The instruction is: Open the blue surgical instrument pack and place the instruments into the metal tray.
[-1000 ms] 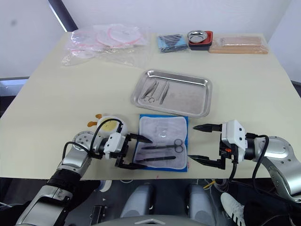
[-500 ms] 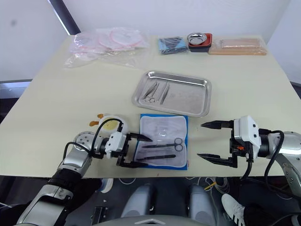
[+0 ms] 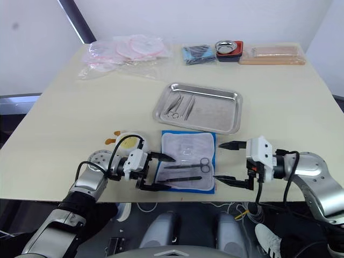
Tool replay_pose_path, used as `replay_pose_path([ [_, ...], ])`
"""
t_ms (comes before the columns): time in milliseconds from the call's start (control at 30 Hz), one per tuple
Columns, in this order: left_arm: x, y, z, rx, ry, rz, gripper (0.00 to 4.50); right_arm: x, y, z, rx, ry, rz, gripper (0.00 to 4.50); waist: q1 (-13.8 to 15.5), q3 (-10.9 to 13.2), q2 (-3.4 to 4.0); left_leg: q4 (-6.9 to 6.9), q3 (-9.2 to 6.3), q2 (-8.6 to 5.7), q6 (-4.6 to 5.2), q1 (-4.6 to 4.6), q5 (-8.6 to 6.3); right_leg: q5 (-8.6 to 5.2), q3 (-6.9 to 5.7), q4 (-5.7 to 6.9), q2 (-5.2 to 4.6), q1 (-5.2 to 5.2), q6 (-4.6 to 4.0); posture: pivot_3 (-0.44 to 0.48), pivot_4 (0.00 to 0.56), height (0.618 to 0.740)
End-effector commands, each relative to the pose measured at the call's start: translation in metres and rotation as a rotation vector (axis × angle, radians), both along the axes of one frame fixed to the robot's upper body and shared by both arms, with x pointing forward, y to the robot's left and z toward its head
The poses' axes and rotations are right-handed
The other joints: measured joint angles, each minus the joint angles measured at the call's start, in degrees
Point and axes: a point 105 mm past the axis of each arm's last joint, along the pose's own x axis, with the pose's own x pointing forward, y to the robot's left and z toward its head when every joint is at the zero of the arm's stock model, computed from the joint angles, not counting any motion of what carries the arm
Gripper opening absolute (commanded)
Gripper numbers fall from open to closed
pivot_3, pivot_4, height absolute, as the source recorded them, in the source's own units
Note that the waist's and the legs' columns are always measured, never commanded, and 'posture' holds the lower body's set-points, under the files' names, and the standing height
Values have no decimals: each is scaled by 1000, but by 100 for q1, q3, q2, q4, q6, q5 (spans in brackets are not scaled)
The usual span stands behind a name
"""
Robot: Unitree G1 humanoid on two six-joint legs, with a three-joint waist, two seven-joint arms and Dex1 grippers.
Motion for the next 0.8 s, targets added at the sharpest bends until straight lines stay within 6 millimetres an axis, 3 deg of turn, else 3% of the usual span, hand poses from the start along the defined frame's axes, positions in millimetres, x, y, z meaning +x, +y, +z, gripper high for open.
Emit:
replay_pose_path([
  [33, -11, 3, -39, 113, 129, 32, 4367, 7, 7, -4, -25, -19, -6, 4500, 1, 0, 0, 0, -1, -1, 0, 3, 0, 0, 0, -1, 0, 6, 0, 0, 150, 740],
  [500, -14, 3, -51, 111, 133, 98, 4367, 48, 41, -29, -149, -43, -35, 4500, -8, -66, 47, 0, 4, -11, 9, 11, 6, 1, 26, -3, 3, 14, 3, 0, 150, 740],
  [800, -17, 7, -54, 113, 126, 91, 4367, 51, 44, -48, -265, -24, -14, 4500, -10, -76, 55, 0, 4, -11, 10, 12, 6, 1, 27, -3, 4, 13, 3, 0, 150, 740],
])
